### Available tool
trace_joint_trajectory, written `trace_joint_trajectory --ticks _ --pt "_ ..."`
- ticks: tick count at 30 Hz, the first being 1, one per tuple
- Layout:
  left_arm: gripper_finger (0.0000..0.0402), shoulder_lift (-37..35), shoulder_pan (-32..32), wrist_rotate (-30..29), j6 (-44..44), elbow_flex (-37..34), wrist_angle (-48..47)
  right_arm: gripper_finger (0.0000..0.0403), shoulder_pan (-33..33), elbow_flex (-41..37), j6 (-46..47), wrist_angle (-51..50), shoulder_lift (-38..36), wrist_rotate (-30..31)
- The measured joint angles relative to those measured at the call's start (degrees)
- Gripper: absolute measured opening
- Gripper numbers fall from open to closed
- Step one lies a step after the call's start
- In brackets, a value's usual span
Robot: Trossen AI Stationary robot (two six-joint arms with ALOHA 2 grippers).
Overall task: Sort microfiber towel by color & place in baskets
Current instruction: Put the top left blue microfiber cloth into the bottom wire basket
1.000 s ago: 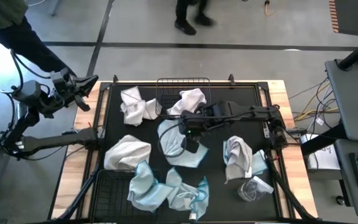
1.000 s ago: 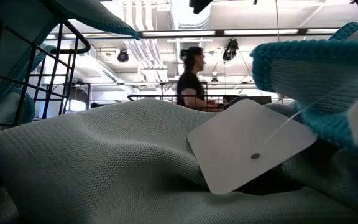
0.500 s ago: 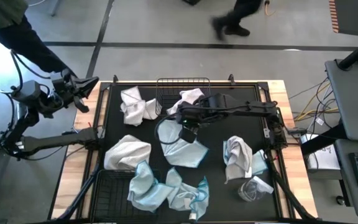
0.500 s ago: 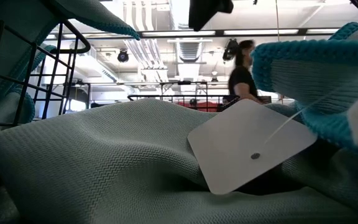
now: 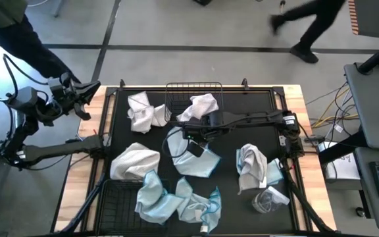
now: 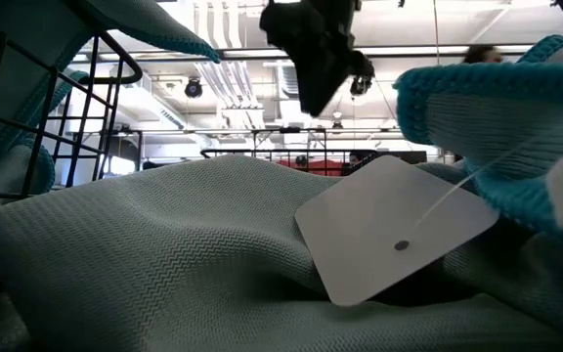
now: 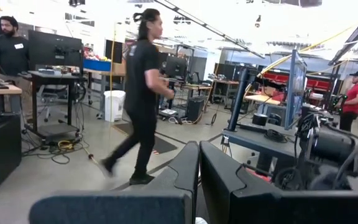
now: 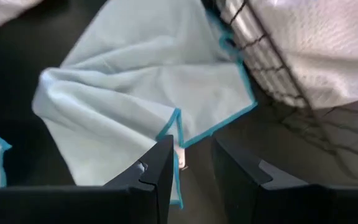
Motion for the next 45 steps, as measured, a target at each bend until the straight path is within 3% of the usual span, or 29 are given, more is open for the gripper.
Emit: trace_joint_trajectory --ticks 12,20,35,45 --pt "0.0 0.0 0.0 0.6 -1.1 0.0 0.0 0.0102 0.0 -10.6 3.4 12.4 0.0 -7.2" --pt "0.0 -0.2 0.0 1.9 -1.5 0.0 0.0 0.0104 0.1 -13.7 4.6 14.4 0.0 -9.4" --pt "0.0 -0.2 0.0 6.4 -2.1 0.0 -0.1 0.0204 0.8 -16.2 6.6 18.5 0.0 -12.8" --pt "0.0 -0.2 0.0 6.4 -2.2 0.0 -0.1 0.0228 0.9 -20.3 6.7 18.9 0.0 -14.7"
